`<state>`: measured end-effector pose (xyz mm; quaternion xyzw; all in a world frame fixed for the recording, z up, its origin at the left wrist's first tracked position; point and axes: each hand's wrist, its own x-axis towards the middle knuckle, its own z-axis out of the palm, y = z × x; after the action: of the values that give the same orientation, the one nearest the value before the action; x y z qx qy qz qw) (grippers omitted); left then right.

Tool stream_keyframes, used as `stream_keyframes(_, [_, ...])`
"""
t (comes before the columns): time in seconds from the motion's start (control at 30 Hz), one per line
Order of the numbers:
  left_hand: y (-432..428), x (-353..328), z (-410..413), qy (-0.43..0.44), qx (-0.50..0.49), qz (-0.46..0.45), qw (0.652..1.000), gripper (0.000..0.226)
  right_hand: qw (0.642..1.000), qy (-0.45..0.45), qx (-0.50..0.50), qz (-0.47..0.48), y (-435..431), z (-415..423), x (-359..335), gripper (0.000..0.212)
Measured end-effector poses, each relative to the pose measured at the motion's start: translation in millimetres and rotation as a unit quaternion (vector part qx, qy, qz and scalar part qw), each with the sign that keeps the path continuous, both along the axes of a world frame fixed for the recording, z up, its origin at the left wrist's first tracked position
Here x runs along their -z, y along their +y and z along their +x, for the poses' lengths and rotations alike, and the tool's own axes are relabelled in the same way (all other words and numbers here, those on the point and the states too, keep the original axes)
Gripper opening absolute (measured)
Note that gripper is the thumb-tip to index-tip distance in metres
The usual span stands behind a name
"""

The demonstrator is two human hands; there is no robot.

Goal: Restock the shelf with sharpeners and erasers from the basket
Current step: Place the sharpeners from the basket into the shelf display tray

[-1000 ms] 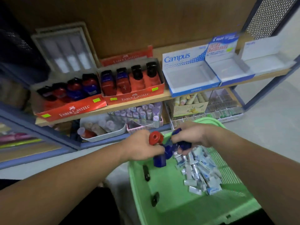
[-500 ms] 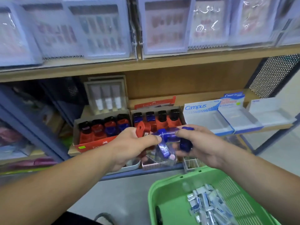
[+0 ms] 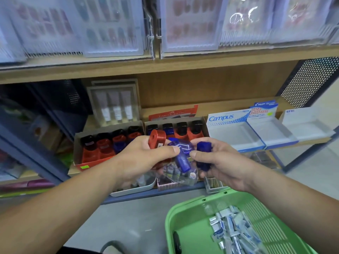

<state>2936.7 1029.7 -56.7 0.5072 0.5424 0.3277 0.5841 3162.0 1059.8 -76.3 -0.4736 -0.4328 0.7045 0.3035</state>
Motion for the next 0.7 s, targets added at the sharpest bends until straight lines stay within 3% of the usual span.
stream_keyframes(0.1, [3.1, 4.8, -6.4, 0.039, -0.004, 0.013, 0.999, 0.021, 1.000, 0.025, 0.002, -0.010, 5.2, 7.4, -2.3, 0.046])
stream_keyframes(0.33, [5.1, 12.3, -10.6, 0.081, -0.009, 0.018, 0.996, 0.032, 0.993, -0.078, 0.093, 0.010, 13.6, 23.1, -5.1, 0.056])
stream_keyframes(0.57, [7.8, 14.0, -10.0, 0.109, 0.001, 0.011, 0.994, 0.033, 0.989, -0.127, 0.066, 0.023, 15.5, 17.3, 2.7, 0.041])
stream_keyframes(0.7, [5.6, 14.2, -12.7, 0.118, 0.003, 0.008, 0.993, 0.030, 0.990, -0.112, 0.066, 0.052, 18.5, 16.0, 8.4, 0.028])
